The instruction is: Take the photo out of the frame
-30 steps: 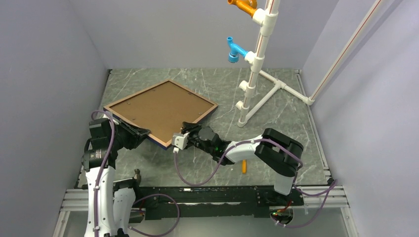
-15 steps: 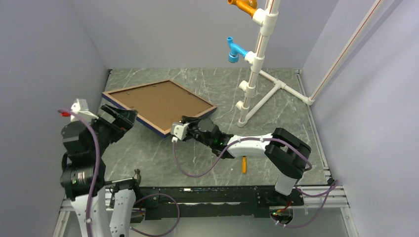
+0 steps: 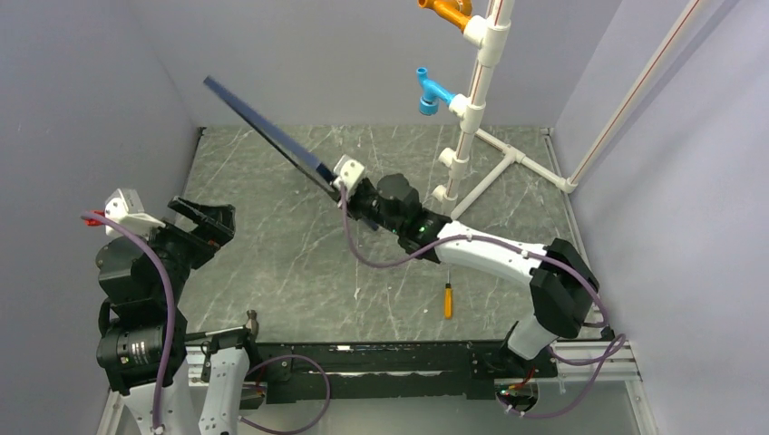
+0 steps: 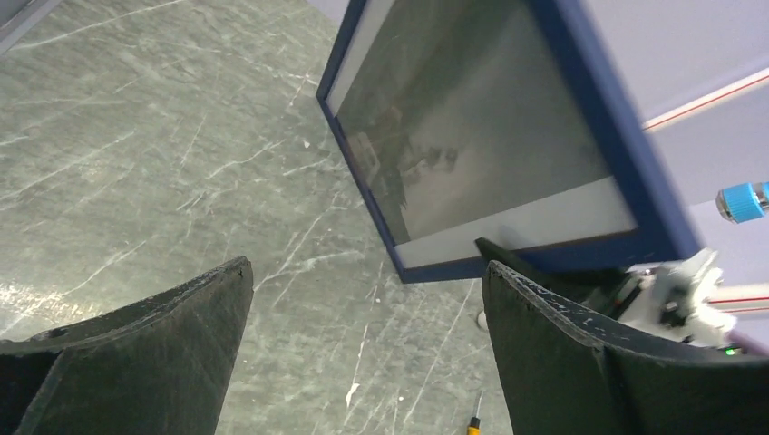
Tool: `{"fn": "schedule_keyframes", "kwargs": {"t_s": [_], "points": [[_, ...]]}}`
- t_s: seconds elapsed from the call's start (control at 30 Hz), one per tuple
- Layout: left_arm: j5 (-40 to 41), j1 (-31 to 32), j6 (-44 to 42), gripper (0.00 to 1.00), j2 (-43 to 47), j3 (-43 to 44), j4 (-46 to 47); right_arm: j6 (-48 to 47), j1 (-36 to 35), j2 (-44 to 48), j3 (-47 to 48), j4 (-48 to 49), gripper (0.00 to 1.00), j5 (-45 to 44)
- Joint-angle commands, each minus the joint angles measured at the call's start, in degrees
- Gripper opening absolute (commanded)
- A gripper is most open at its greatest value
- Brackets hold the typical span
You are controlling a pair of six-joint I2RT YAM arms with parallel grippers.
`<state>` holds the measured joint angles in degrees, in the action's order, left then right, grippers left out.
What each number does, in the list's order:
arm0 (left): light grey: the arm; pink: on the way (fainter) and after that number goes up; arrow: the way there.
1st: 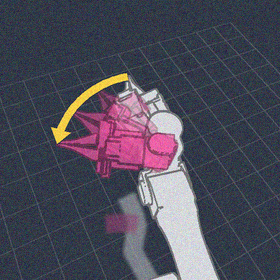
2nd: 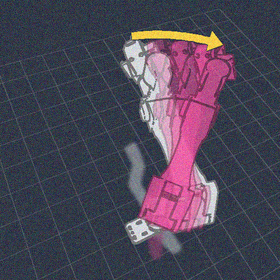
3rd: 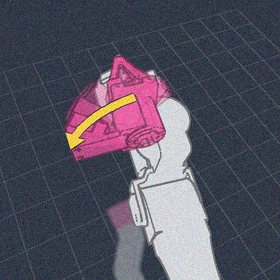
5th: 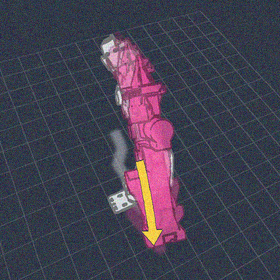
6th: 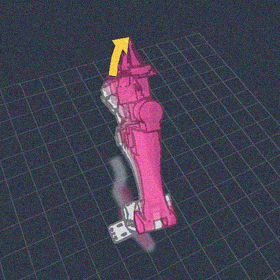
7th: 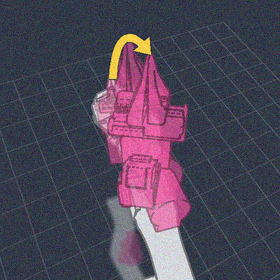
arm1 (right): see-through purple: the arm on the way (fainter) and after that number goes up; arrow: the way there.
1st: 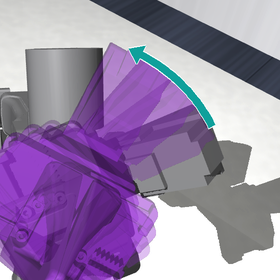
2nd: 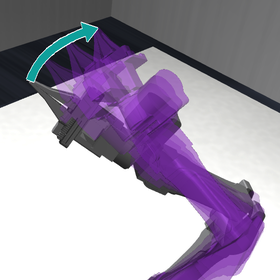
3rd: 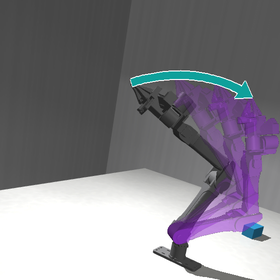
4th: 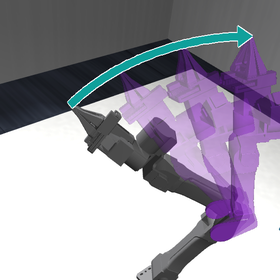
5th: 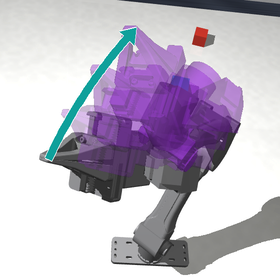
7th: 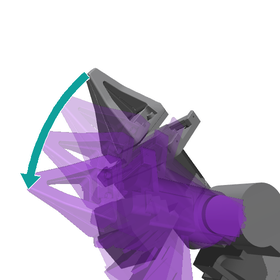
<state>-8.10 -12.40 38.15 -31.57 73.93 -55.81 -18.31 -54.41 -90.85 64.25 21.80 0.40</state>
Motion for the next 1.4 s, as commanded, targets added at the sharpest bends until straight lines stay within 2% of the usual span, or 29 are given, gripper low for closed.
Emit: {"fn": "schedule_keyframes", "kwargs": {"t_s": [0.0,0.17,0.4,0.67,0.8,1.0,1.2,1.37], "points": [[2.19,0.22,-1.98,0.99,0.81,0.93,-1.26,18.99,2.74,0.17,7.62,1.08,0.0,9.88],[2.73,0.79,-2.09,0.99,1.11,0.25,-1.29,32.11,8.4,-2.88,11.44,1.15,0.0,17.78],[1.78,0.85,-1.71,0.98,1.4,-1.72,-0.75,53.51,16.95,-7.82,10.56,9.35,0.0,30.02],[-0.1,0.94,-1.1,0.98,1.67,-4.71,1.06,69.19,23.4,-14.07,9.88,14.14,0.0,38.81],[-0.64,0.94,-1.1,0.98,1.82,-5.68,1.11,76.01,24.74,-15.67,4.89,22.15,0.0,41.22],[-2.84,0.89,-1.18,0.98,1.7,-8.96,2.4,78.77,25.06,-17.43,0.03,24.85,0.0,40.86],[-3.43,0.9,-1.59,0.98,2.48,-12.75,3.52,76.16,25.61,-21.07,-1.92,22.99,0.0,38.97],[-3.37,0.9,-2.56,0.98,2.43,-15.81,4.27,72.41,27.13,-25.94,-0.28,17.53,0.0,38.38]]}}
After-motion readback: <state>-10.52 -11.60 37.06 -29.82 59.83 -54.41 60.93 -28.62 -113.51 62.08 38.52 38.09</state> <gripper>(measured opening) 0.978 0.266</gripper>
